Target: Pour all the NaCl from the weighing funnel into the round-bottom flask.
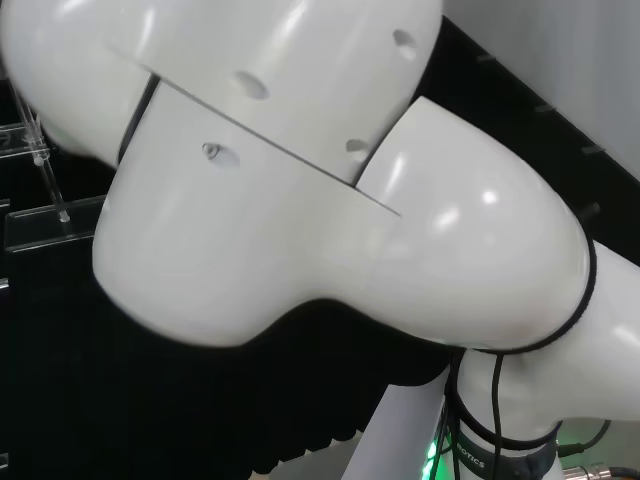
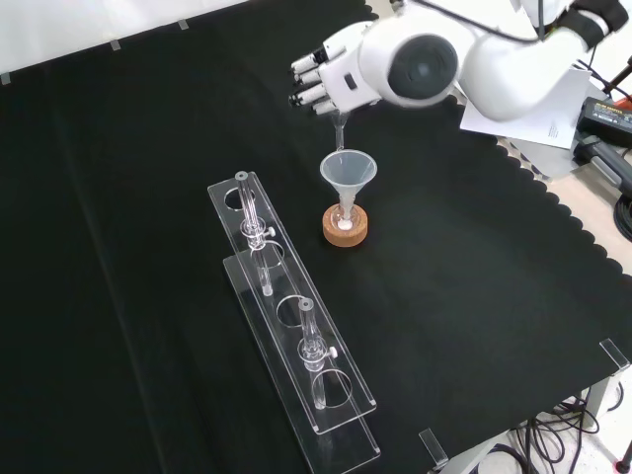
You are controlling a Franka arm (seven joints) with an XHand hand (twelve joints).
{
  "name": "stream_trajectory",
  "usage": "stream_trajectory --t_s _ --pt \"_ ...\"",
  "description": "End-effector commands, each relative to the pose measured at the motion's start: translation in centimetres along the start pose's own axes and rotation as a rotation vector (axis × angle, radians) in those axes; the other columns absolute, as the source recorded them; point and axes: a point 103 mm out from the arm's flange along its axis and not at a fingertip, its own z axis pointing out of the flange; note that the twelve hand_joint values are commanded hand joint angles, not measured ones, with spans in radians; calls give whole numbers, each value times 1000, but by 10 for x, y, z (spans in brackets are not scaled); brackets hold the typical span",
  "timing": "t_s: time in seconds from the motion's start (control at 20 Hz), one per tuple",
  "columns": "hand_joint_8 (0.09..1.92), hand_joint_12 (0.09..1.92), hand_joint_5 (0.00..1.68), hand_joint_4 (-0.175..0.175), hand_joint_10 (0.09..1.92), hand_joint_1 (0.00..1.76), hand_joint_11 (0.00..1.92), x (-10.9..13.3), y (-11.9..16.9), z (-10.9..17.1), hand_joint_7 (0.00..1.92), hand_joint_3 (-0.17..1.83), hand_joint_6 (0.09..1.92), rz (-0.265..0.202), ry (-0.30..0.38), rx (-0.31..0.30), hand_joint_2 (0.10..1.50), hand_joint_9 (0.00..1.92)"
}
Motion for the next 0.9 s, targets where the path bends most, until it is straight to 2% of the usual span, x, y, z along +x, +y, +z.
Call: stream_trajectory --t_s 0.05,0.2,0.45,0.85,0.9 --pt "650 999 1198 175 278 1101 851 -20 6 14 581 698 827 -29 371 -37 670 981" --pt "650 999 1197 175 277 1100 850 -30 5 18 581 697 828 -27 449 -69 670 981" --pt "650 1000 1196 175 277 1100 849 -54 6 32 581 697 829 -17 655 -101 671 982" --pt "650 1001 1194 175 276 1100 849 -70 15 54 582 696 832 -18 778 -107 672 982" --pt "650 1001 1194 175 276 1100 849 -72 19 60 581 696 832 -20 818 -112 672 982"
